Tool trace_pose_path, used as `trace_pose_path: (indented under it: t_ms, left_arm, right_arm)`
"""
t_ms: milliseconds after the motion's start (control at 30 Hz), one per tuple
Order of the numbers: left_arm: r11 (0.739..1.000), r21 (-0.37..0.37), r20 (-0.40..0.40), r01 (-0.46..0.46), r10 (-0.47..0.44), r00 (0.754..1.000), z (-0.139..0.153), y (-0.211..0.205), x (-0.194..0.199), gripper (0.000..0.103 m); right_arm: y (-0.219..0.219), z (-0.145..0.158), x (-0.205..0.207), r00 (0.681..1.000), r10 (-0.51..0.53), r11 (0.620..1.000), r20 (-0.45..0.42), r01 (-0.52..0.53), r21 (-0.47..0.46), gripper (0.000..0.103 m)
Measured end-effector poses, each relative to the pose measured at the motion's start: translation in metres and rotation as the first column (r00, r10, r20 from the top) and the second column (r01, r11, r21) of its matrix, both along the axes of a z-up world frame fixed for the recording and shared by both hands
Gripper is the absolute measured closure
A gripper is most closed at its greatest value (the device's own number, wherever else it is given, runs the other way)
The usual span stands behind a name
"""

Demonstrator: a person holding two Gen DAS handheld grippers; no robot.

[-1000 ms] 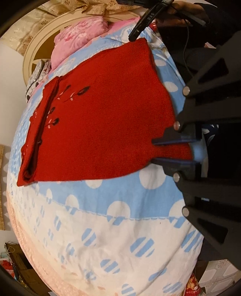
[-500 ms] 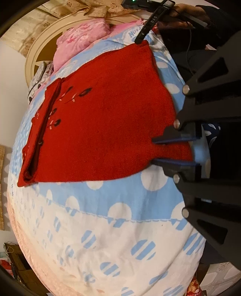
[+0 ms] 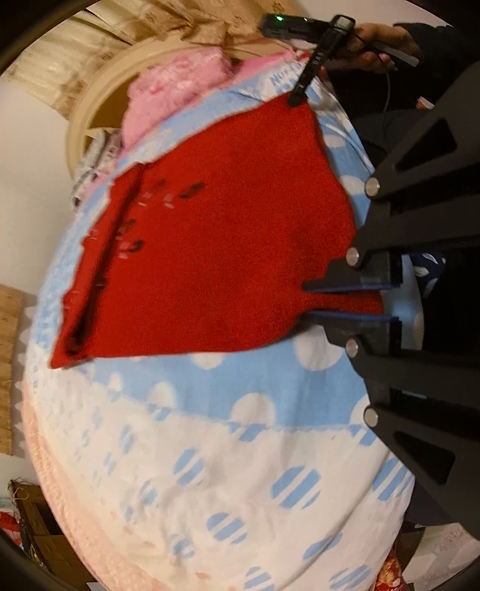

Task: Fold small clothes
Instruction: 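Grasp the red sweater hem with the left gripper while the right gripper grasps the hem too, then lift the hem with both grippers and fold it over onto the collar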

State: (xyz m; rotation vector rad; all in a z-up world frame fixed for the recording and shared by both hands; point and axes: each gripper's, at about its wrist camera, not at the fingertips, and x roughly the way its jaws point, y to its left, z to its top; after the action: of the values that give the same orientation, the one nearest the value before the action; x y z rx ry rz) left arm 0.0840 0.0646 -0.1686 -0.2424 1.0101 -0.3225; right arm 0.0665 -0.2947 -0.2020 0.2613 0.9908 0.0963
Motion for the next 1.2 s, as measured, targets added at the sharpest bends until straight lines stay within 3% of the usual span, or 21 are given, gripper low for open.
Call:
trace_pose_path:
  t_ms: [167,433,700,1200]
  left_arm:
    - [0.998,-0.064,0.083,0.011,-0.006,0.997,0.021,0.011,-0.001,0.094]
    - [0.991,-0.131,0.096,0.030,-0.017,0.995,0.028,0.016,0.012,0.095]
    - [0.987,-0.157,0.177,0.035,-0.007,0.984,0.058,0.016,0.033,0.095]
    - [0.973,-0.230,0.263,0.019,0.043,0.964,0.101,0.028,0.102,0.095]
  right_arm:
    - [-0.014,0.022,-0.008,0.993,-0.028,0.993,0.110,0.014,0.121,0.096]
    - [-0.009,0.050,-0.011,0.974,-0.057,0.992,0.220,0.030,0.124,0.096]
    - [-0.006,0.096,0.001,0.928,-0.087,0.992,0.361,0.046,0.118,0.096]
    - [-0.002,0.147,0.090,0.886,-0.083,0.989,0.457,0.018,0.146,0.096]
